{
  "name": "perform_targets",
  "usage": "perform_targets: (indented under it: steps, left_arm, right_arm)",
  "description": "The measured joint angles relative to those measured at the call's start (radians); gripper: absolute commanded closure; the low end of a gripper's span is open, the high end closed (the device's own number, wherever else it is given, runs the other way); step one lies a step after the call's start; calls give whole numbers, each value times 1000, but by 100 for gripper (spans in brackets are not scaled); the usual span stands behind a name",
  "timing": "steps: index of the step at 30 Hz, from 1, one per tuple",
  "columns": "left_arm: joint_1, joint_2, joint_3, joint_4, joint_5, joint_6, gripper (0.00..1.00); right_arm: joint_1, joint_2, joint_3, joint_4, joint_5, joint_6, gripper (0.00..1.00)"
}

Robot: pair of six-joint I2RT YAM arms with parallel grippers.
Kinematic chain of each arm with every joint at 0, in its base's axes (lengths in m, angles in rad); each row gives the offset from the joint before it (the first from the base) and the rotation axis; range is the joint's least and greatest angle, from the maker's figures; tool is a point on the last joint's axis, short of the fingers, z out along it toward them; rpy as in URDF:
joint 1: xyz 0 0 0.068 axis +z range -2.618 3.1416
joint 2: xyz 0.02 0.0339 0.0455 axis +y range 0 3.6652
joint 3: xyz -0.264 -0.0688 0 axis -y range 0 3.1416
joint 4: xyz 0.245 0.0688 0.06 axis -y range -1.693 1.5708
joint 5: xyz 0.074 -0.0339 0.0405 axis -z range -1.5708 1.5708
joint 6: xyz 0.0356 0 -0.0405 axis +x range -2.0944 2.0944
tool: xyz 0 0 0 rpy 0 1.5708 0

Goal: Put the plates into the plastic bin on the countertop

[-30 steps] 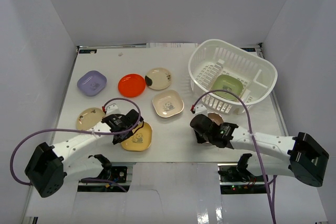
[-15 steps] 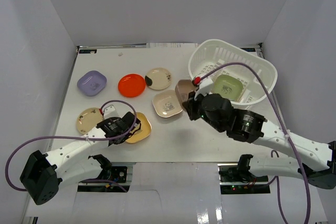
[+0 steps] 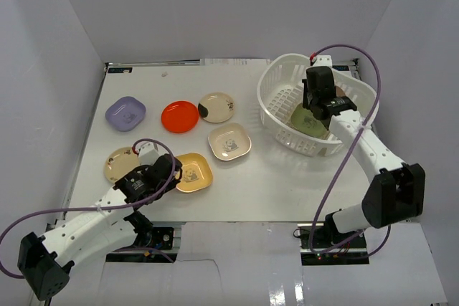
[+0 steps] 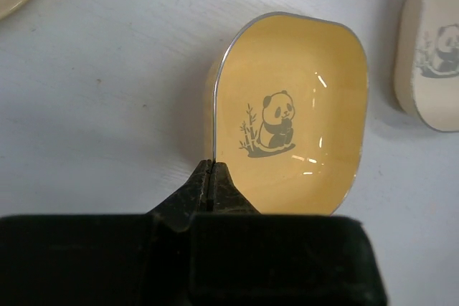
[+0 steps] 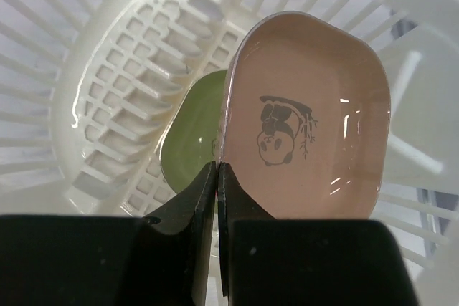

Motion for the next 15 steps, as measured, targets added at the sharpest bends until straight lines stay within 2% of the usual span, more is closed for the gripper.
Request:
perform_targets:
  steps: [7, 9, 10, 11, 15]
  left_arm:
    - [0, -93, 3, 76, 54, 102, 100]
    - [0, -88, 10, 93, 71, 121, 100]
    - [0, -80, 13, 104, 81, 130, 100]
    - [0, -71, 19, 112, 91, 137, 100]
    - [0, -37, 52, 149, 130, 165, 100]
  right_arm:
    - [-63, 198, -8, 17, -146, 48, 92]
    - [-64, 217, -8, 23, -179, 65, 81]
    - [-65, 221, -8, 25, -198, 78, 63]
    - [-65, 221, -8, 27, -212, 92, 56]
    - [-66, 209, -10, 32, -258, 110, 38]
